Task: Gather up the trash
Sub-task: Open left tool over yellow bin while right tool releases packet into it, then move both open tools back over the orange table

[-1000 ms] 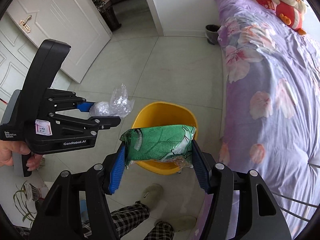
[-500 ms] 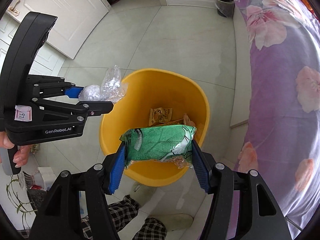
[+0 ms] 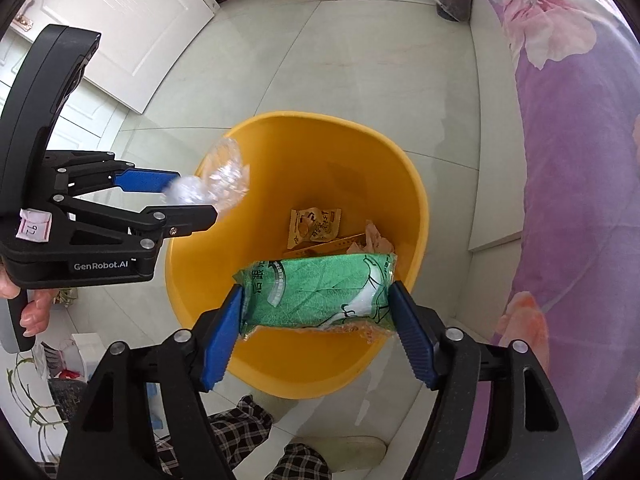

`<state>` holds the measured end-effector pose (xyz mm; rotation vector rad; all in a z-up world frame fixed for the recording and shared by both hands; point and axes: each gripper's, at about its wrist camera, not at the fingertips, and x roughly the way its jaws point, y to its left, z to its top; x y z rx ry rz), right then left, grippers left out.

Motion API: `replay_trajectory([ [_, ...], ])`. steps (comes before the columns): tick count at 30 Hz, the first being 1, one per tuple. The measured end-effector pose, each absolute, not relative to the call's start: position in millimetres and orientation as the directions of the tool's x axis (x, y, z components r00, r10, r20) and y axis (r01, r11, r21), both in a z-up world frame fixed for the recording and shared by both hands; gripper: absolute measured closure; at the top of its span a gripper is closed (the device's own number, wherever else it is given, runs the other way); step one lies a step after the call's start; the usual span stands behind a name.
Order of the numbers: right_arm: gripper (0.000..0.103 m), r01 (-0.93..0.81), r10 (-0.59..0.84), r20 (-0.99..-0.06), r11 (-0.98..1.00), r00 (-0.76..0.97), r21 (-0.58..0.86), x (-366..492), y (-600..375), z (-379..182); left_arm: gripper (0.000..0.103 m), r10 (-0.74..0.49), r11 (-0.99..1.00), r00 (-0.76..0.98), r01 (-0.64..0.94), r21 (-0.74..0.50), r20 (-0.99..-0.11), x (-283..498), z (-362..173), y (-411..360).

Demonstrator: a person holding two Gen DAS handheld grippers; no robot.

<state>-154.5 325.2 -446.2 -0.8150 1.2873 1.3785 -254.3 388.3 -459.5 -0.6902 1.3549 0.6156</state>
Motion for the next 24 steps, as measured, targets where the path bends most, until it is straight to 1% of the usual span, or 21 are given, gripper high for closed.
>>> replay_trajectory([
  [2, 0.024, -0.96, 0.236, -0.944, 0.105, -0.23, 0.26, -152, 326, -446, 0.039, 0.009, 0.653, 0.12, -0.753, -0.085, -0.993, -255, -458, 388],
  [8, 0.023, -0.961, 0.243, -0.943, 0.103, -0.226, 0.257, -153, 320, -440, 0.039, 0.017, 0.654, 0.119, -0.752, -0.079, -0.993, -254, -448, 387],
  [13, 0.024, -0.962, 0.262, -0.941, 0.116, -0.212, 0.249, -154, 311, -413, 0.039, 0.031, 0.658, 0.12, -0.75, -0.07, -0.992, -253, -420, 381],
  [17, 0.024, -0.962, 0.295, -0.934, 0.125, -0.199, 0.244, -157, 298, -377, 0.039, 0.053, 0.666, 0.135, -0.743, -0.066, -0.989, -255, -381, 372],
  [24, 0.024, -0.96, 0.378, -0.912, 0.156, -0.16, 0.233, -162, 273, -295, 0.039, 0.098, 0.697, 0.176, -0.715, -0.059, -0.979, -257, -309, 354],
])
